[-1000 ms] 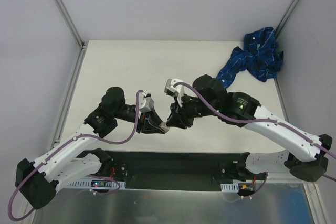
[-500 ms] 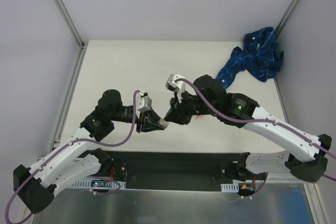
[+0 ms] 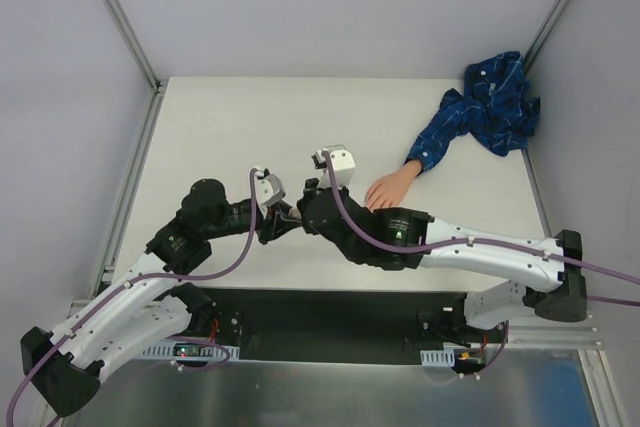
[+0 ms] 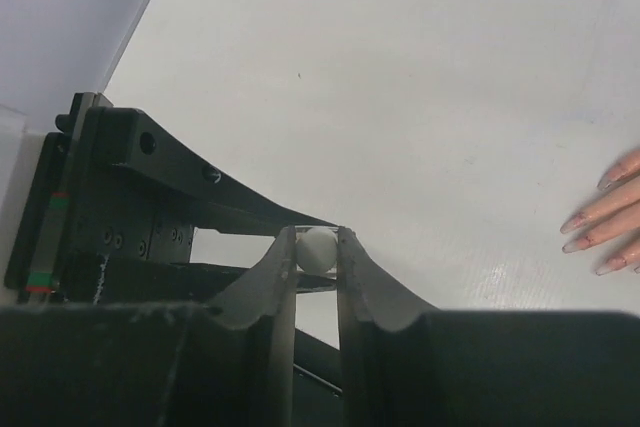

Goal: Paint the nails

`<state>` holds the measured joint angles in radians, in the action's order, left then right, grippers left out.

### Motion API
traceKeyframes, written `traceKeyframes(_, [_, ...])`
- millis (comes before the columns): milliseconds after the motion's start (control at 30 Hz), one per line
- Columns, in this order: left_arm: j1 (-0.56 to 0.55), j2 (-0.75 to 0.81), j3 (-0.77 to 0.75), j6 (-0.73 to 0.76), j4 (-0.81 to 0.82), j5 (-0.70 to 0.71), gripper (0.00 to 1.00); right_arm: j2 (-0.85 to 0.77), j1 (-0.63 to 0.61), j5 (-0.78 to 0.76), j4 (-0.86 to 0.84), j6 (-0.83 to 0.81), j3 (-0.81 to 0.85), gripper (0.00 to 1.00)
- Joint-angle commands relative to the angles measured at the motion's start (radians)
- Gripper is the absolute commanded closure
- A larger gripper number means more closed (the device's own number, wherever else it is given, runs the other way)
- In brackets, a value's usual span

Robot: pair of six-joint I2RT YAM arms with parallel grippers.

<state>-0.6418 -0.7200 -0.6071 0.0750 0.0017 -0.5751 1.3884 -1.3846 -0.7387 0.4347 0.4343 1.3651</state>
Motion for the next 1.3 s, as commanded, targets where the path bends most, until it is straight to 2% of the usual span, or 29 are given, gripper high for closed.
traceKeyframes(0, [-0.007, 0.016, -0.045, 0.008, 0.170, -0.040, 1.00, -0.092, -0.001, 0.047, 0.004, -0.011, -0.030, 0.82])
traceKeyframes(33, [-0.007, 0.016, -0.045, 0.008, 0.170, -0.051, 1.00, -0.107, 0.018, 0.082, 0.004, -0.041, -0.035, 0.69])
traceKeyframes(100, [-0.007, 0.010, -0.048, 0.011, 0.170, -0.098, 1.00, -0.150, 0.045, 0.215, 0.012, -0.147, -0.037, 0.58])
traceKeyframes(133, [-0.007, 0.010, -0.049, 0.009, 0.170, -0.109, 1.00, -0.164, 0.067, 0.244, 0.039, -0.179, -0.031, 0.48])
traceKeyframes(200, [-0.007, 0.004, -0.052, 0.009, 0.170, -0.165, 1.00, -0.219, 0.075, 0.286, 0.073, -0.300, -0.024, 0.39])
traceKeyframes(233, [-0.007, 0.001, -0.054, 0.008, 0.170, -0.199, 1.00, -0.242, 0.076, 0.312, 0.067, -0.351, -0.046, 0.26])
traceKeyframes(267, [-0.007, -0.004, -0.057, 0.006, 0.170, -0.235, 1.00, -0.288, 0.084, 0.358, 0.056, -0.414, -0.063, 0.23])
traceKeyframes(300, [-0.007, -0.016, -0.065, 0.003, 0.170, -0.320, 1.00, -0.305, 0.125, 0.487, 0.055, -0.461, -0.072, 0.21])
traceKeyframes(367, [-0.007, -0.045, -0.075, -0.017, 0.170, -0.405, 1.00, -0.347, 0.177, 0.672, 0.035, -0.571, -0.101, 0.21])
traceKeyframes(400, [-0.007, -0.056, -0.088, -0.024, 0.173, -0.461, 1.00, -0.354, 0.220, 0.849, 0.012, -0.595, -0.110, 0.21])
traceKeyframes(433, [-0.007, -0.067, -0.092, -0.046, 0.176, -0.548, 1.00, -0.359, 0.238, 0.919, 0.003, -0.639, -0.122, 0.22])
traceKeyframes(533, [-0.007, -0.093, -0.089, -0.102, 0.230, -0.632, 1.00, -0.345, 0.282, 1.094, -0.022, -0.680, -0.118, 0.28])
traceKeyframes(833, [-0.007, -0.107, -0.083, -0.118, 0.251, -0.643, 1.00, -0.263, 0.300, 1.197, -0.037, -0.695, -0.044, 0.43])
traceKeyframes(967, [-0.007, -0.099, -0.080, -0.113, 0.251, -0.637, 1.00, -0.229, 0.315, 1.231, -0.033, -0.680, -0.023, 0.53])
traceKeyframes(1100, [-0.007, -0.105, -0.083, -0.118, 0.251, -0.649, 1.00, -0.218, 0.317, 1.266, -0.043, -0.680, -0.012, 0.55])
traceKeyframes(1133, [-0.007, -0.105, -0.083, -0.119, 0.251, -0.648, 1.00, -0.218, 0.318, 1.271, -0.044, -0.680, -0.012, 0.57])
traceKeyframes(1167, [-0.007, -0.102, -0.083, -0.118, 0.251, -0.644, 1.00, -0.216, 0.318, 1.266, -0.042, -0.678, -0.011, 0.66])
traceKeyframes(1267, [-0.007, -0.093, -0.077, -0.110, 0.253, -0.626, 1.00, -0.213, 0.323, 1.276, -0.045, -0.660, -0.024, 0.79])
